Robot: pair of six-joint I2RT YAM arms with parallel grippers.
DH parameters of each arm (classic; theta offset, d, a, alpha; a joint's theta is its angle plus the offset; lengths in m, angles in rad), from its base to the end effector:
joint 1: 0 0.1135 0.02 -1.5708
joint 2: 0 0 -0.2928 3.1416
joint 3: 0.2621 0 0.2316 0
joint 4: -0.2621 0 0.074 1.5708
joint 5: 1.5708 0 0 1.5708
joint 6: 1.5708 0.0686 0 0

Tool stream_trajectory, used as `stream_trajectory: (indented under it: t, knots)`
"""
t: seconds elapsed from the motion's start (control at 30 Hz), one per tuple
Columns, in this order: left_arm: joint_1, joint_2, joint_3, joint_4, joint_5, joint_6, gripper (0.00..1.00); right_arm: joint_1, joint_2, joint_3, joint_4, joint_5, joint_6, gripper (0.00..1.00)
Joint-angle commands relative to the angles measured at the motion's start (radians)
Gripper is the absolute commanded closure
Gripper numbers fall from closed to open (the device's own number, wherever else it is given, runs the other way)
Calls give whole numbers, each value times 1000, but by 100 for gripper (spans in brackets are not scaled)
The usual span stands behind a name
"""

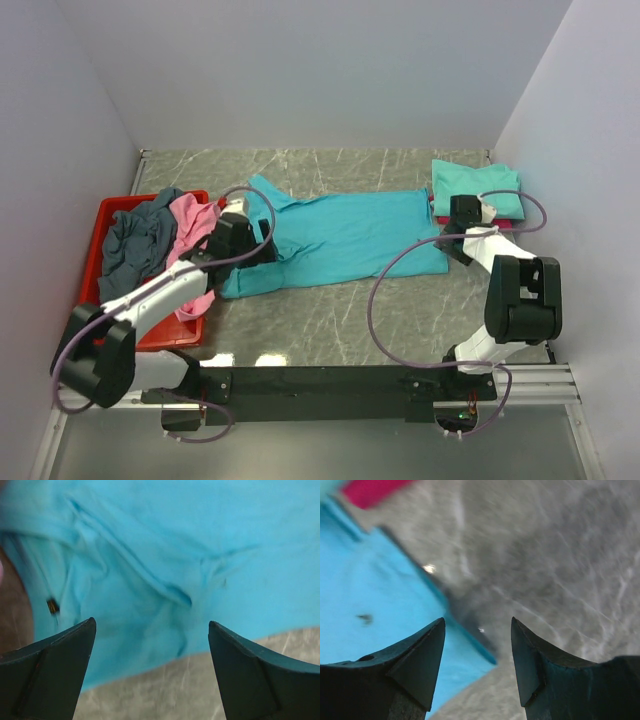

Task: Fold and stack the t-shirts
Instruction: Fold the tshirt

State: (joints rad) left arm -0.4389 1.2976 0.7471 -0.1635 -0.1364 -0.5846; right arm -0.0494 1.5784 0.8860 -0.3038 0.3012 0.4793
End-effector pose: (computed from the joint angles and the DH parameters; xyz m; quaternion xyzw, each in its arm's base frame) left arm 0.2487 -0.1064 0.2366 -0.0943 0.9031 -0.1489 0.3917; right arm 0.3072 -0.0356 0.1926 0.2888 0.9041 -0.0808 0.3044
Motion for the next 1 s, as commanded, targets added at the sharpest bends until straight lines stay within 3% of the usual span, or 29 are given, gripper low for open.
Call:
stream_trajectory:
  t: [0.0,0.27,0.67,0.97]
  knots:
    - [-55,-109,-70,-37,-57,-63,1,-33,-38,-25,-21,-49,19,38]
    - [-73,-330,-253,-50,-81,-153,1,-66,-57,-78,-21,-125,30,40]
    - [-73,-382,-270,-84,-106,-178,1,-66,-225,-163,-49,-116,27,43]
    - [-73,-374,-278,-100,-143,-189,1,-67,-101,-128,-24,-217,16,45]
